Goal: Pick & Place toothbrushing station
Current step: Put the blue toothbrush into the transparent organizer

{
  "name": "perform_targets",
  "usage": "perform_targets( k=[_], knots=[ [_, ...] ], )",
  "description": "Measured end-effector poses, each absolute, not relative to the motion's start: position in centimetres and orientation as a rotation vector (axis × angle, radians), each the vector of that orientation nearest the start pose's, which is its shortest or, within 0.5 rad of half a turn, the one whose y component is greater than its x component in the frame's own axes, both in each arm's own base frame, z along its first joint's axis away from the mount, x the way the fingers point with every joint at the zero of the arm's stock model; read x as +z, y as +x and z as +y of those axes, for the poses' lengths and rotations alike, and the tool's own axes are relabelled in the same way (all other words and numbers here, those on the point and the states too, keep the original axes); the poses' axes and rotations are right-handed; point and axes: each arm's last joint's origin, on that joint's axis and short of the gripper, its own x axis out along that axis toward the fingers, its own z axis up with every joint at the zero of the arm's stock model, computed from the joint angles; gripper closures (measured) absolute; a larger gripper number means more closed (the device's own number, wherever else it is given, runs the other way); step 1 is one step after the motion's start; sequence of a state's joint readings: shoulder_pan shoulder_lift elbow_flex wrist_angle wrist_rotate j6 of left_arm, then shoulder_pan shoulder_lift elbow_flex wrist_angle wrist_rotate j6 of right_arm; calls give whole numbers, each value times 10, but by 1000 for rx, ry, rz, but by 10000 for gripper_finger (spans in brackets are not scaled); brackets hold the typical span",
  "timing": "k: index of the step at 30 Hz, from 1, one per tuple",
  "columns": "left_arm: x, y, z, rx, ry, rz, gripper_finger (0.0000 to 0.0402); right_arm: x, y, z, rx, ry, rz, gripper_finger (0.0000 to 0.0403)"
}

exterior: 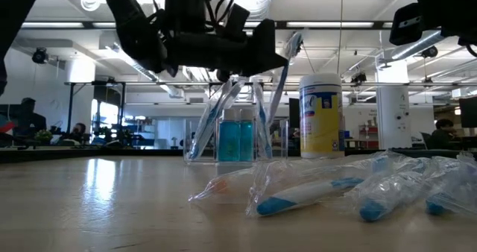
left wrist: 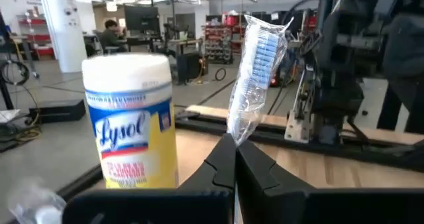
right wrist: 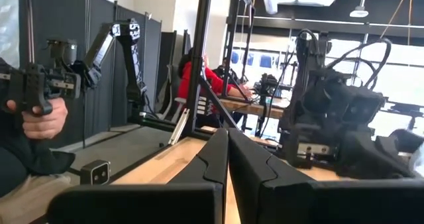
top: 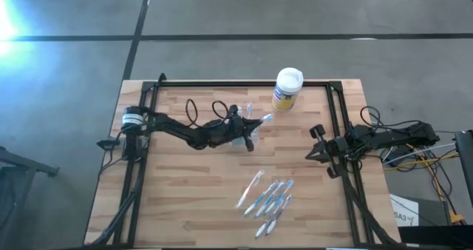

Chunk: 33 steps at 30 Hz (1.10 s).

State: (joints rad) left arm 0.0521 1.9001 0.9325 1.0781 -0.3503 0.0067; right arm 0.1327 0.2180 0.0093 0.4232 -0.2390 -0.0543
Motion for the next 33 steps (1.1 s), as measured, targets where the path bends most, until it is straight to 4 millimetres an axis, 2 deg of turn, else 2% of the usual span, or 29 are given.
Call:
perform_targets(
  k=[8, 24, 28, 33],
  knots=[
    [170, 392, 31, 431, -57, -52, 401, 189, 106, 21, 364, -65, -227, 394],
    [150, 394, 32, 474, -117, 9, 400, 189, 106, 21, 365, -63, -226, 394],
    [149, 394, 32, 475, -123, 21, 387, 189, 106, 21, 364, -63, -226, 394],
    [151, 394, 32, 463, -121, 24, 353, 189, 106, 21, 365, -63, -226, 394]
  ],
)
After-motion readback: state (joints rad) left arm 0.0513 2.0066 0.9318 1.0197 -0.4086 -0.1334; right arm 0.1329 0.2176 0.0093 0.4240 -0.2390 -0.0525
